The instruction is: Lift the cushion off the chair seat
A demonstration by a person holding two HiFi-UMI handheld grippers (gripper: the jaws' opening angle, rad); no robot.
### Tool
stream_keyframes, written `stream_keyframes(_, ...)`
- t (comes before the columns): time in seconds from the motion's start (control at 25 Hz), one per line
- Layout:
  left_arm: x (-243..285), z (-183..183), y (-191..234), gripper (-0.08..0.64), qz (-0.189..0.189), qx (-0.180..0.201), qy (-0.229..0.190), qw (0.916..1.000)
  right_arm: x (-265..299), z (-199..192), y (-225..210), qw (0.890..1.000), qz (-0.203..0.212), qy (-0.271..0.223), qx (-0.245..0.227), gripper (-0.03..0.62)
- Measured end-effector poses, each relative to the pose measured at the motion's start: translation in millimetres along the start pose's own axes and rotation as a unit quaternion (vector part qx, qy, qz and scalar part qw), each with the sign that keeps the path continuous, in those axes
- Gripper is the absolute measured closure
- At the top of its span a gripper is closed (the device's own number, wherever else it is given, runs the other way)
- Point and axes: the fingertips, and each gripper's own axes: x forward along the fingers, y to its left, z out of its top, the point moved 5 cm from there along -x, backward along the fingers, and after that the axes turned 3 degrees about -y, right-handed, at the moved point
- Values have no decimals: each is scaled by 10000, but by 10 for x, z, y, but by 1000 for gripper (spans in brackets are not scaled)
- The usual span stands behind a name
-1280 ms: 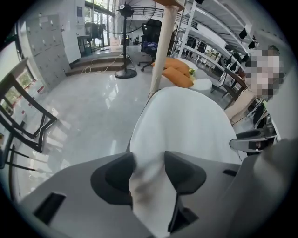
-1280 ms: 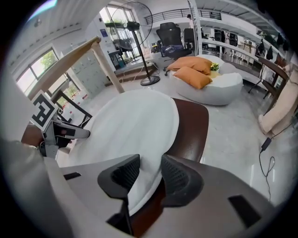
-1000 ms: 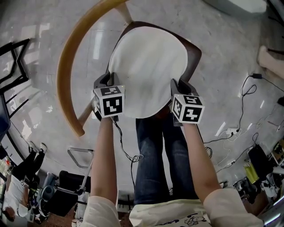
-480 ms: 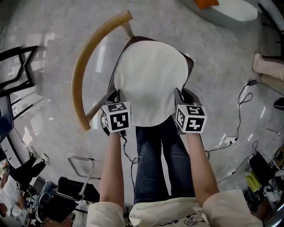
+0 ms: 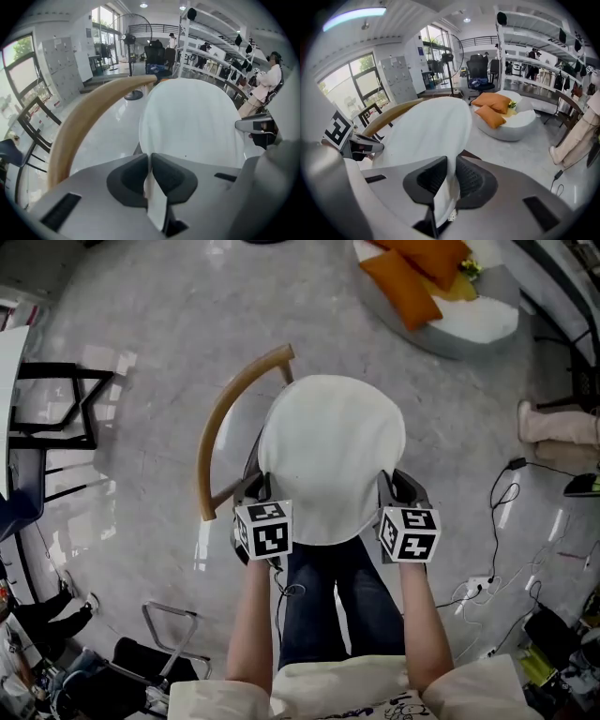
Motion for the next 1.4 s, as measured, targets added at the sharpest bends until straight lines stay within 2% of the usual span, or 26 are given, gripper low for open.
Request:
stream_keyframes(0.36, -1215, 450, -70, 516, 143, -227, -640, 9976, -1037, 748, 205, 9972, 93, -658, -334, 518)
stream_keyframes(0.76, -2385, 890, -72, 515, 460, -423, -1368, 9886, -1945, 1428, 452, 9887, 306, -1366, -528, 518)
stream_keyframes(1.08, -3131, 1286, -53, 515, 747, -510, -1926, 9771, -2531, 2054, 624, 9763, 543, -1939, -796, 518)
stream_keyframes(1.4, -3792, 1525, 106, 515, 1011, -591, -2540, 9601, -2998, 2517, 923, 9585, 801, -2554, -982, 518)
